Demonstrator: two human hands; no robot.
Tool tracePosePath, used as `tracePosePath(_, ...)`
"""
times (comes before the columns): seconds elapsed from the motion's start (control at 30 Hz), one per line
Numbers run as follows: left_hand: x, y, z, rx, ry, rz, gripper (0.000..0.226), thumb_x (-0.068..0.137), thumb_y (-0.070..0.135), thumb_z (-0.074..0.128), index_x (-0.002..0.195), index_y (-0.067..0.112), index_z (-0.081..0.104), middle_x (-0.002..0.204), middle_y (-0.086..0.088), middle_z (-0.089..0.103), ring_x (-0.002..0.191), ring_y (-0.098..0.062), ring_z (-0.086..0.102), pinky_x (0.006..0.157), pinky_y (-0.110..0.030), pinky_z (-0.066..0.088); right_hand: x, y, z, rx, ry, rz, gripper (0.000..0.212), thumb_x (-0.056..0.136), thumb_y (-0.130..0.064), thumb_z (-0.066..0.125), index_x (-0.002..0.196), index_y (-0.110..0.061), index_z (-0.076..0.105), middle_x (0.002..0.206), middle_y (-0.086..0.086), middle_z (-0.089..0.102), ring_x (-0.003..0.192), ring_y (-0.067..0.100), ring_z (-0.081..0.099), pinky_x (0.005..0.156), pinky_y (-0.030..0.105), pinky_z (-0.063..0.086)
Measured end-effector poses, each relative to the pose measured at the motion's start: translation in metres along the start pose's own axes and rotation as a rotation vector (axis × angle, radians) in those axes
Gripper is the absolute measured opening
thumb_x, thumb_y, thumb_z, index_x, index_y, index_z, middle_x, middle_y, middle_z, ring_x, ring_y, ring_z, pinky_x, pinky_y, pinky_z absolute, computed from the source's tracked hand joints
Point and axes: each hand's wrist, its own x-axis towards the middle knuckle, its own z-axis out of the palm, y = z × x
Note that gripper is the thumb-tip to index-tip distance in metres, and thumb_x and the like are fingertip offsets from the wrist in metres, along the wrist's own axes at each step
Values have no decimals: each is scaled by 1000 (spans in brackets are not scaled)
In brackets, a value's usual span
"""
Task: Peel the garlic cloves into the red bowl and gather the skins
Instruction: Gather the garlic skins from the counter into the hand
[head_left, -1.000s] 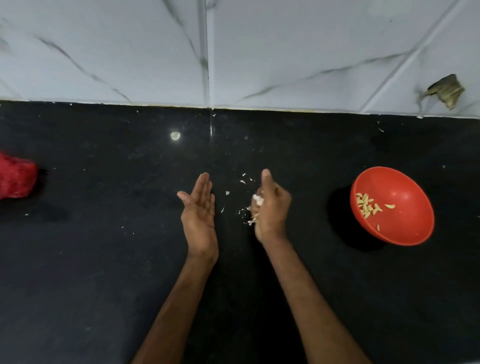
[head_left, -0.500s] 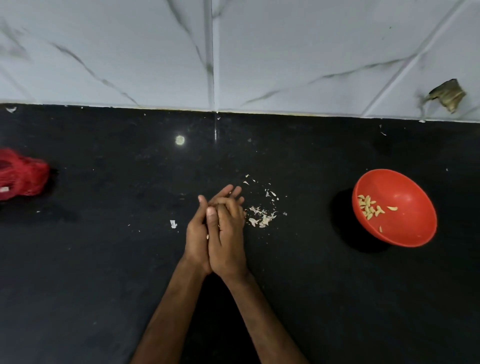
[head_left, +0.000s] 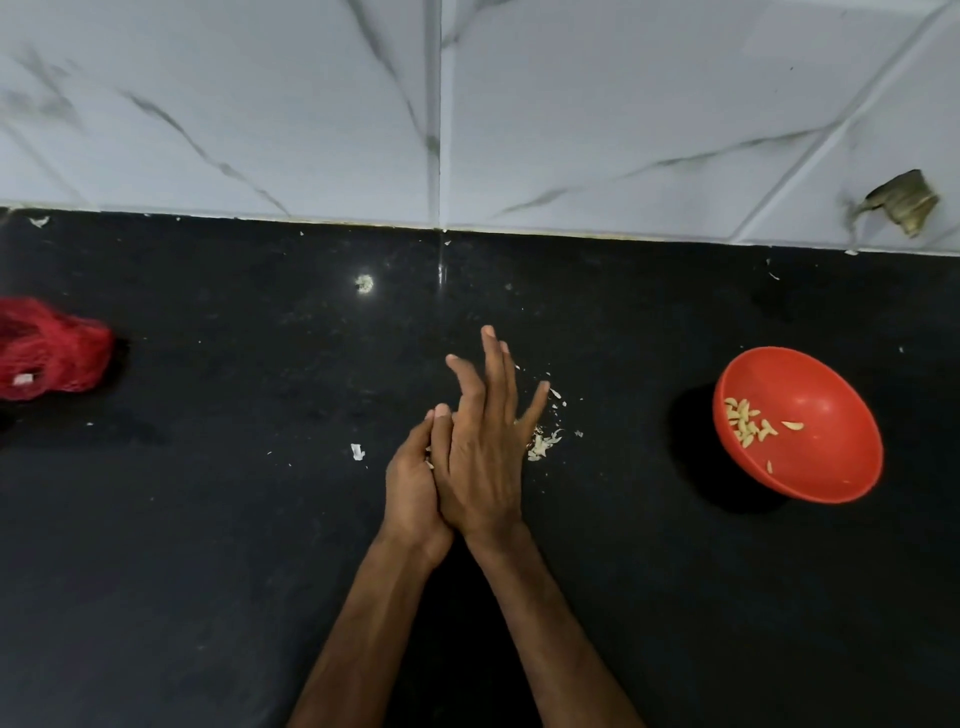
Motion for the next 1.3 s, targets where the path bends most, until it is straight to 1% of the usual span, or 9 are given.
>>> tracePosePath(0.13,8,12,-2,-176,-64,-25,42,96,26,44,54,18,48,55,4,51,57,-9,55,65,-24,50,0,-3,0,199,-119,-10,56,95,-30,51,146,-15,33,165,2,20,154,17,14,122,62,-3)
tracePosePath(0.27,24,22,-11,-287,-68,-90,56,98,27,44,43,20,39,41,5,32,39,-6,30,38,-18,34,-1,5,-17,427,-238,42,78,88,-38,67,152,-18,27,165,-6,17,154,11,11,124,53,-3)
tracePosePath(0.33,31,30,-19,-377,-102,-107,57,96,25,42,39,21,34,37,6,25,36,-7,13,32,-18,19,0,15,-30,540,-206,58,71,91,-37,64,151,-17,31,163,-4,24,153,14,16,124,55,6)
tracePosePath(0.47,34,43,-42,-514,-207,-91,54,91,23,41,37,20,35,40,6,28,39,-8,14,32,-18,20,-2,66,-48,302,-27,187,55,101,-45,40,146,-14,45,162,-5,31,152,13,21,123,53,17)
tracePosePath(0.63,35,60,-91,-778,-441,-82,53,101,19,38,49,11,46,50,-3,45,45,-11,32,41,-27,32,23,106,-27,-209,-356,153,81,96,-62,6,160,-14,14,168,-1,3,155,11,0,126,43,8)
tracePosePath(0.87,26,68,-125,-946,-332,-37,47,98,12,44,52,9,47,51,-3,52,46,-18,45,45,-28,37,21,70,-7,84,-714,-290,59,105,-43,22,157,-14,28,166,-5,17,153,4,7,126,32,8)
tracePosePath(1.0,20,67,-138,-963,-313,-41,45,99,11,44,54,8,48,55,-3,53,49,-19,47,47,-29,39,-21,68,-37,344,-542,-171,46,108,-32,35,148,-12,47,161,-4,34,152,12,22,125,40,15)
tracePosePath(1.1,17,65,-143,-969,-312,-24,42,98,9,44,56,8,48,56,-4,54,50,-19,47,49,-29,39,-45,83,-51,114,-229,68,64,105,-53,23,153,-13,38,166,-2,20,155,18,12,125,48,10)
tracePosePath(1.3,14,60,-147,-1026,-250,-52,41,97,12,50,57,14,46,55,3,49,51,-7,36,50,-25,40,-65,31,-13,-264,-456,101,114,83,-88,15,159,-4,-1,168,10,-11,154,21,-13,126,42,1)
